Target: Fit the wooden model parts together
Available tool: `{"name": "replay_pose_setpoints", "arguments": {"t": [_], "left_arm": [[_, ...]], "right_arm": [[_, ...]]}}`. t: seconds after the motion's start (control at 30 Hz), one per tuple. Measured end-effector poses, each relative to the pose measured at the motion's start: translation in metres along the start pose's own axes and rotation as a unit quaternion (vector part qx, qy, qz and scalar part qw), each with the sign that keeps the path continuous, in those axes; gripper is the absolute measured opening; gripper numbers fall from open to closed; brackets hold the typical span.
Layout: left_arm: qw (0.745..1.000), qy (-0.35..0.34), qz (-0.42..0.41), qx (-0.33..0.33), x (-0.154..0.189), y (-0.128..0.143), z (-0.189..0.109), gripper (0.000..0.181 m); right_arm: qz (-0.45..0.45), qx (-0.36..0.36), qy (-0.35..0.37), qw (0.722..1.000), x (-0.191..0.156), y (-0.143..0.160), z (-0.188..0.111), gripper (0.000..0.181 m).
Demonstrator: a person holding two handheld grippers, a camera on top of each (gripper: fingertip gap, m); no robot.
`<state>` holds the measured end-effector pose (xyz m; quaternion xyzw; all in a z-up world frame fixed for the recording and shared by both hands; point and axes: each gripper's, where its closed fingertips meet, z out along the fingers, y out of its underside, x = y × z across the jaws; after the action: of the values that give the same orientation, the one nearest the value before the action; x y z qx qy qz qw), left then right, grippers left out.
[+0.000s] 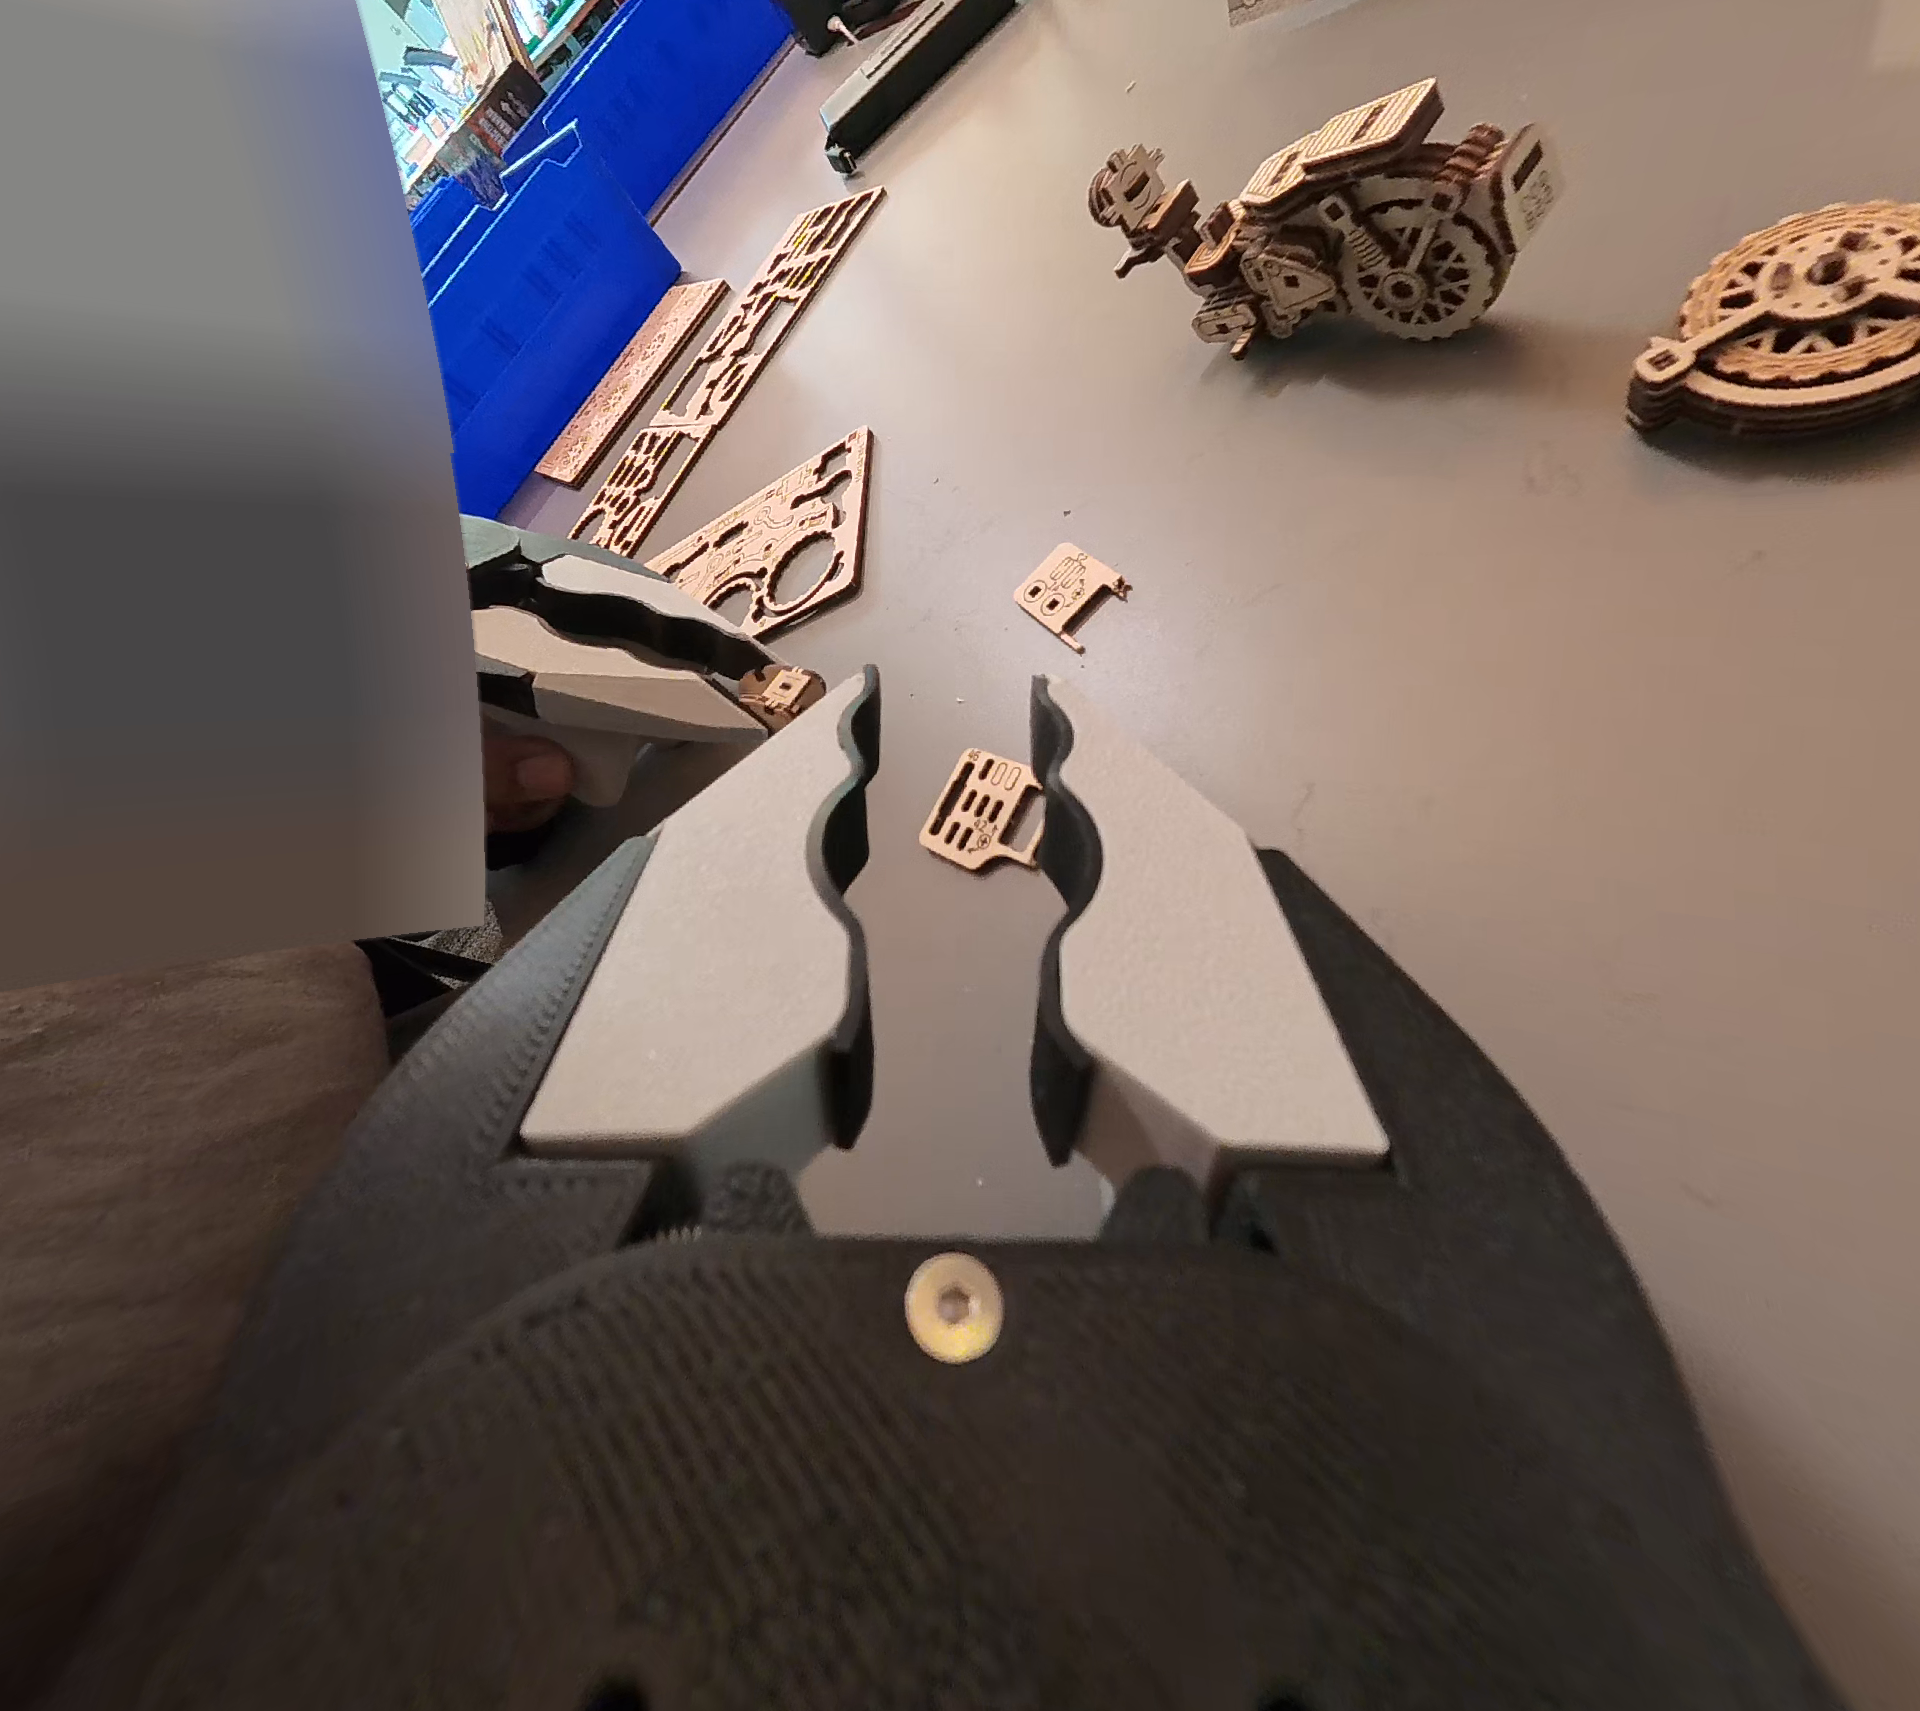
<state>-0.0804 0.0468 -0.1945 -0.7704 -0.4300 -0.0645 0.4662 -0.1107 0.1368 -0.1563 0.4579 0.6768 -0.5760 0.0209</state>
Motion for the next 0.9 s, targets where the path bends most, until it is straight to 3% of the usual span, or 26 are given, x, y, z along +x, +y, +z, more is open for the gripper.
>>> {"name": "replay_pose_setpoints", "arguments": {"t": [0.9], "left_arm": [[1.000, 0.011, 0.003, -0.005, 0.0047, 0.0034, 0.0009, 0.025]], "right_arm": [[0.004, -0.002, 0.001, 1.000, 0.0017, 0.0001, 0.0026, 0.027]]}}
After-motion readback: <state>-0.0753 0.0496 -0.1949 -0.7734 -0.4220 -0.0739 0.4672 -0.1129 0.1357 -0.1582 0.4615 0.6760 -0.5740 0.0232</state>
